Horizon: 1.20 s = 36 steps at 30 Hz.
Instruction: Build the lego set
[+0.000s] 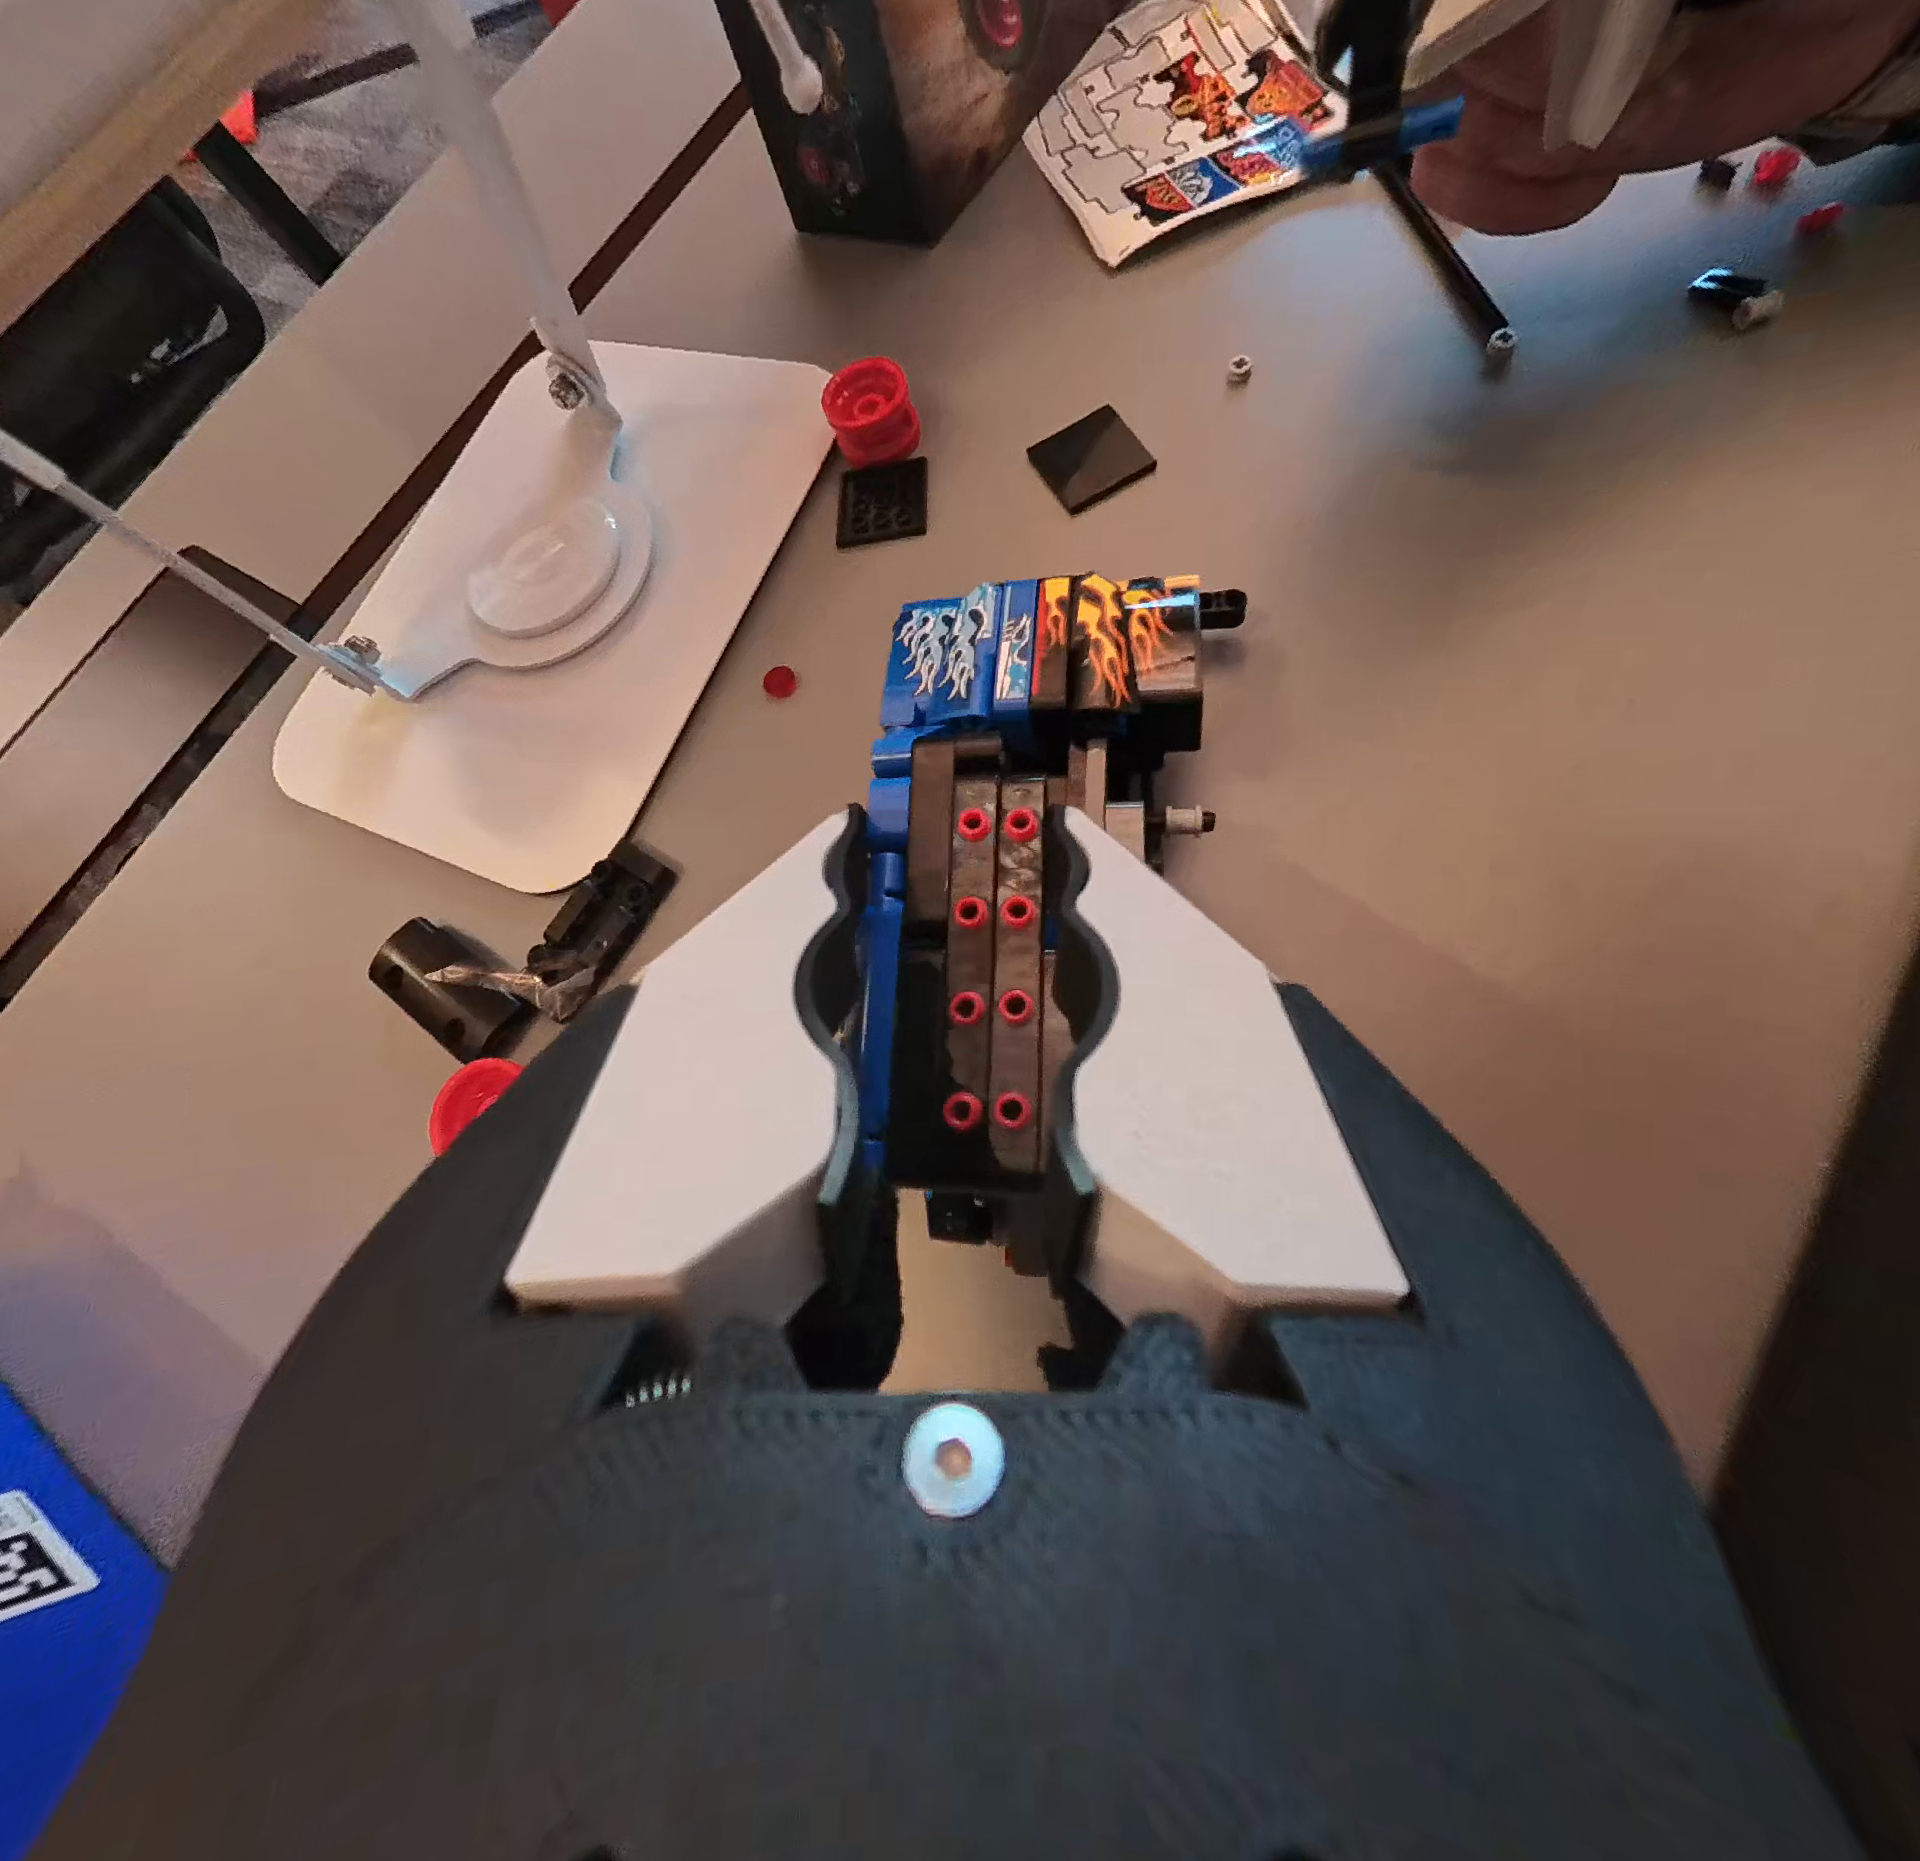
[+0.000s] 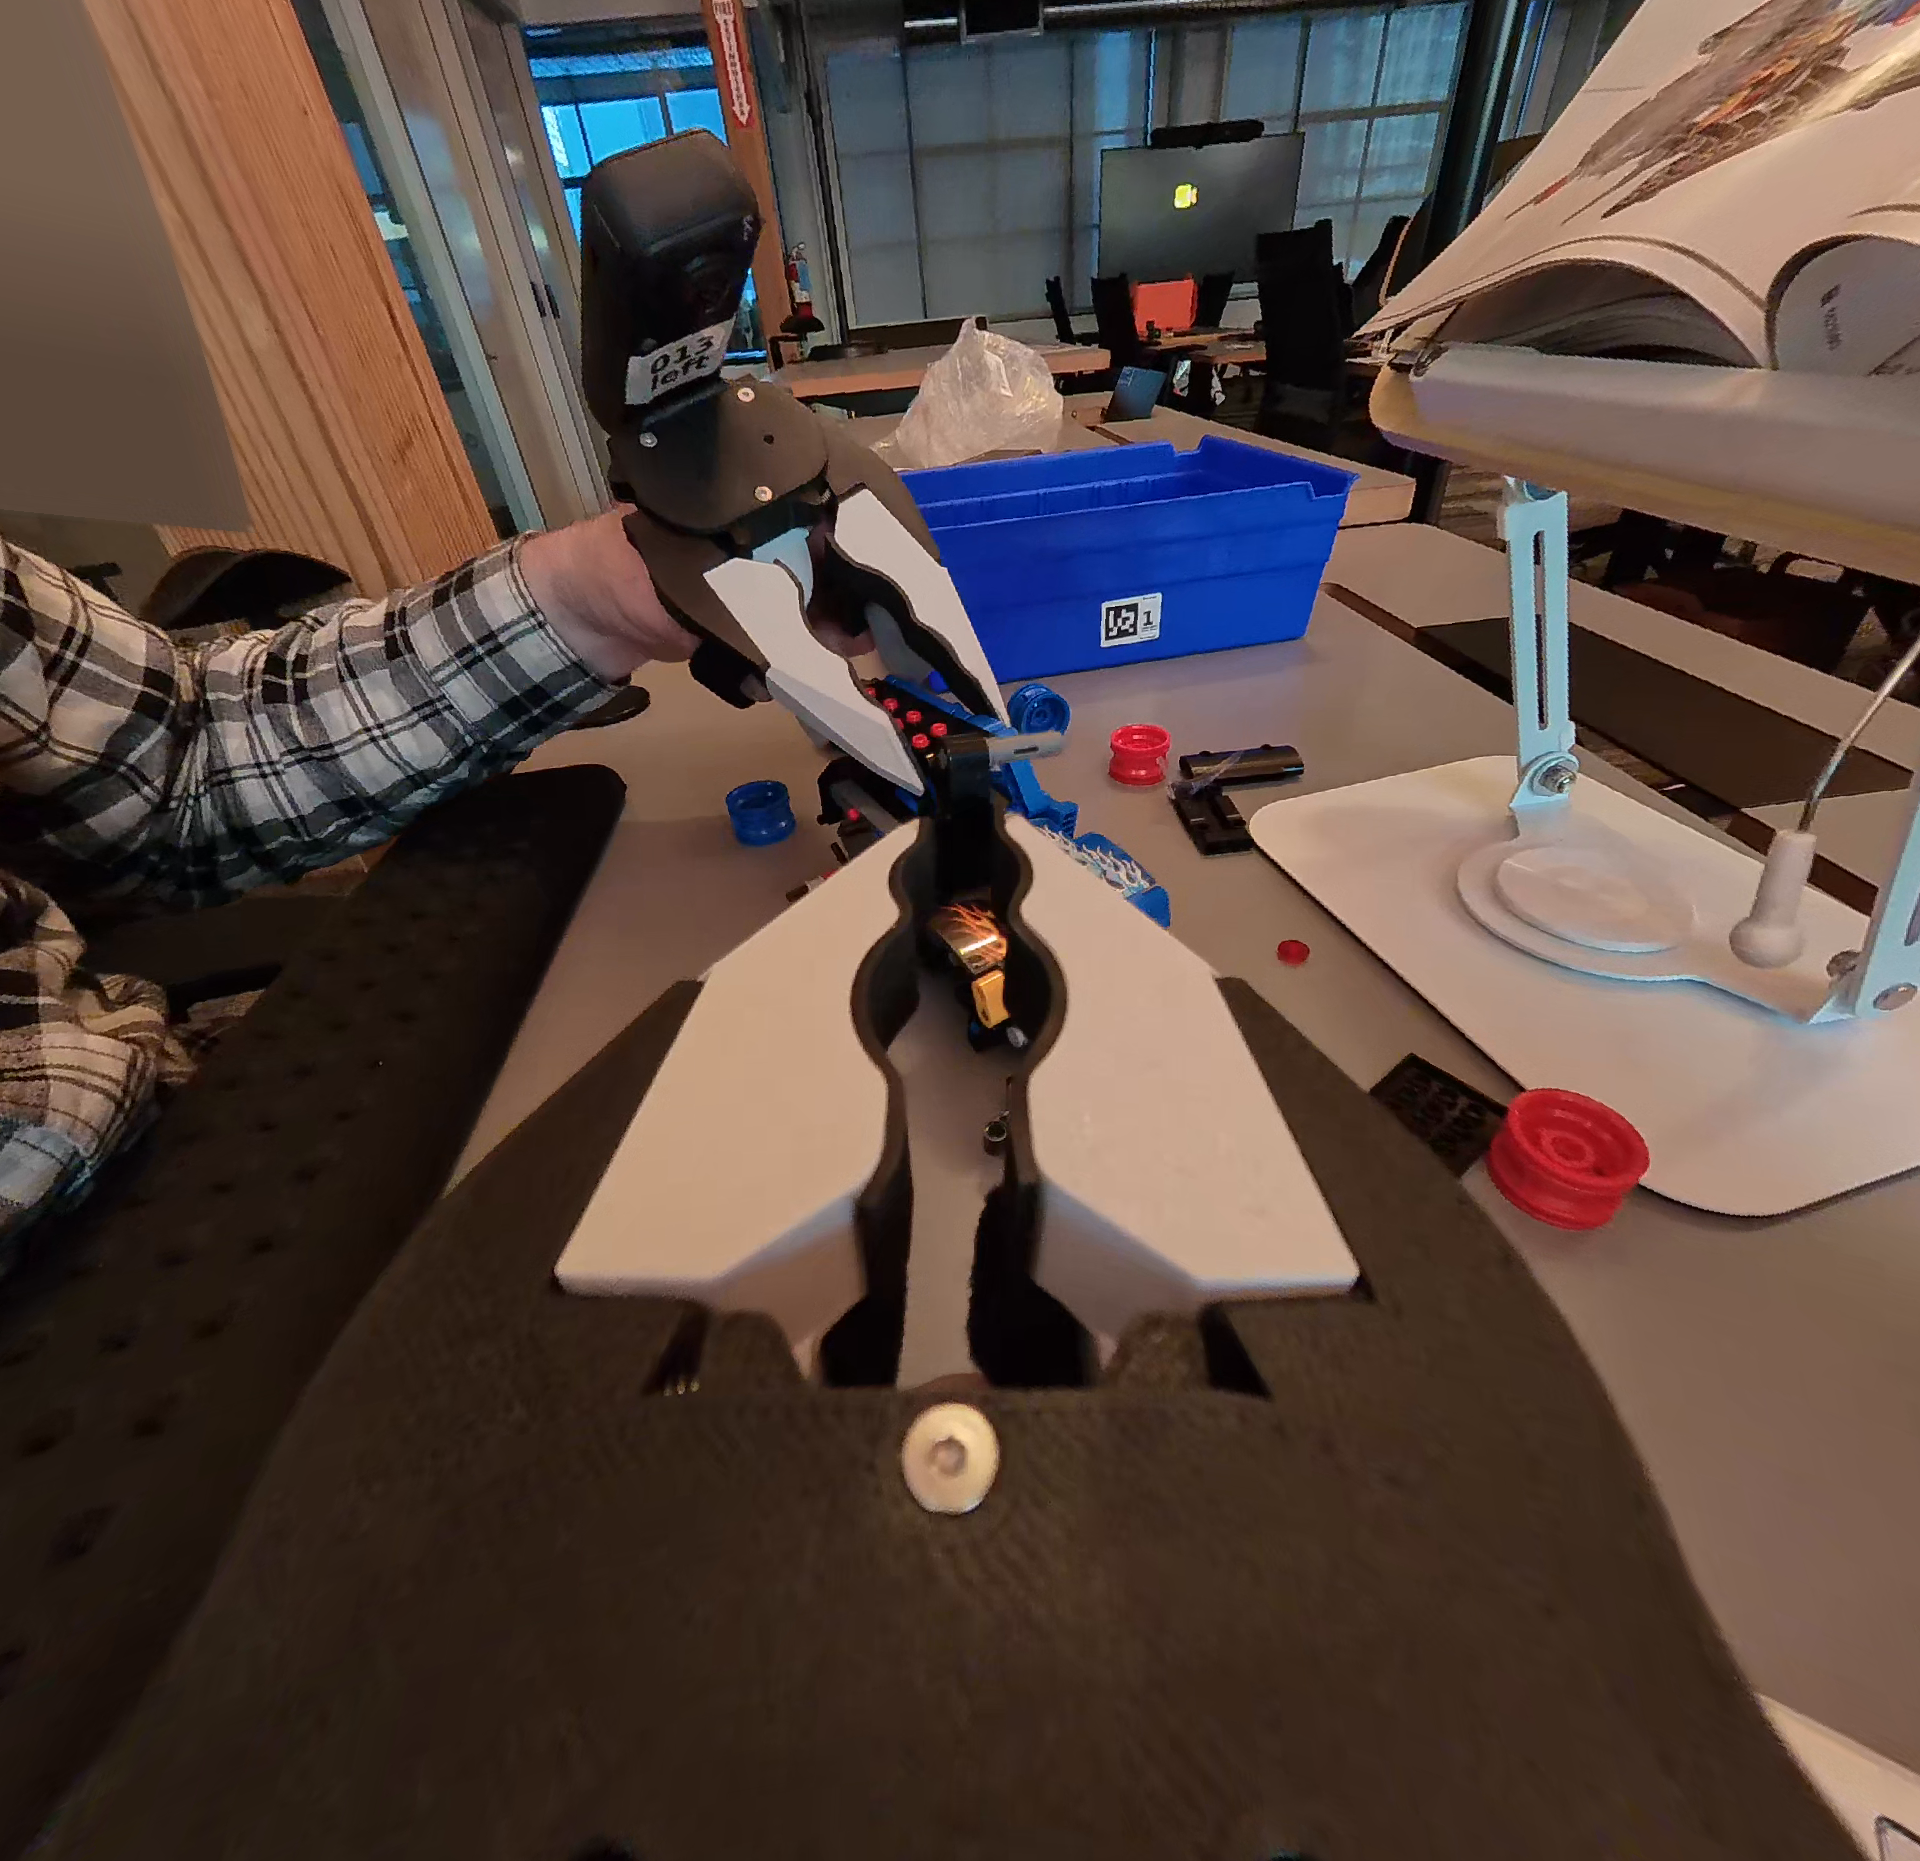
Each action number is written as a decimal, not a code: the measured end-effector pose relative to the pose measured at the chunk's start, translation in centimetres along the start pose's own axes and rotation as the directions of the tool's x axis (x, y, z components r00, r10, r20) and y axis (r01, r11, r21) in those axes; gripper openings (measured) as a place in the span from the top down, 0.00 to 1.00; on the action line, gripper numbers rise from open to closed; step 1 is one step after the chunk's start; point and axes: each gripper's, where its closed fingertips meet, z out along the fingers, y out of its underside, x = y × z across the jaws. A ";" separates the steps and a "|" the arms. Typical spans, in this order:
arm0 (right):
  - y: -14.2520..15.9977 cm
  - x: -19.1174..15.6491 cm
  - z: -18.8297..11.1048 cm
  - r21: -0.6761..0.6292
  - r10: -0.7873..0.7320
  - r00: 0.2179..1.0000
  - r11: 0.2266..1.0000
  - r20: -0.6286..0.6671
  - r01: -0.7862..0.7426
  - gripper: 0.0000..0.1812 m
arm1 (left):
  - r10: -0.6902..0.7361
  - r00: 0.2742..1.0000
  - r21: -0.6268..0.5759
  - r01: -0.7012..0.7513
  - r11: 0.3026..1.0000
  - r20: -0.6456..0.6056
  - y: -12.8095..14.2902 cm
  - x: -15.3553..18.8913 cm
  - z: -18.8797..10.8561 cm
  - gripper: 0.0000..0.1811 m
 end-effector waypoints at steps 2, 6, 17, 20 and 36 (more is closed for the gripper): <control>0.2 -0.1 0.1 -0.005 0.003 1.000 1.000 0.003 -0.003 0.96 | -0.014 1.000 0.019 0.014 1.000 -0.012 -0.1 0.1 0.0 0.82; 0.8 -0.2 0.5 -0.033 -0.010 1.000 0.999 0.003 0.010 0.96 | -0.030 0.999 0.049 0.031 0.998 -0.019 -0.4 0.0 -0.2 0.83; 2.3 -0.8 1.5 -0.108 -0.062 0.998 0.992 0.008 0.062 0.96 | -0.059 0.998 0.111 0.063 0.992 -0.035 -0.8 0.0 -0.4 0.83; 2.5 -0.7 1.5 -0.118 -0.072 0.997 0.990 0.004 0.072 0.96 | -0.041 0.999 0.106 0.043 0.993 -0.018 -0.7 0.0 -0.4 0.81; 2.7 -0.7 1.5 -0.141 -0.099 0.995 0.985 -0.005 0.097 0.96 | 0.062 0.996 0.052 -0.066 0.996 0.067 -0.2 -0.1 -0.1 0.83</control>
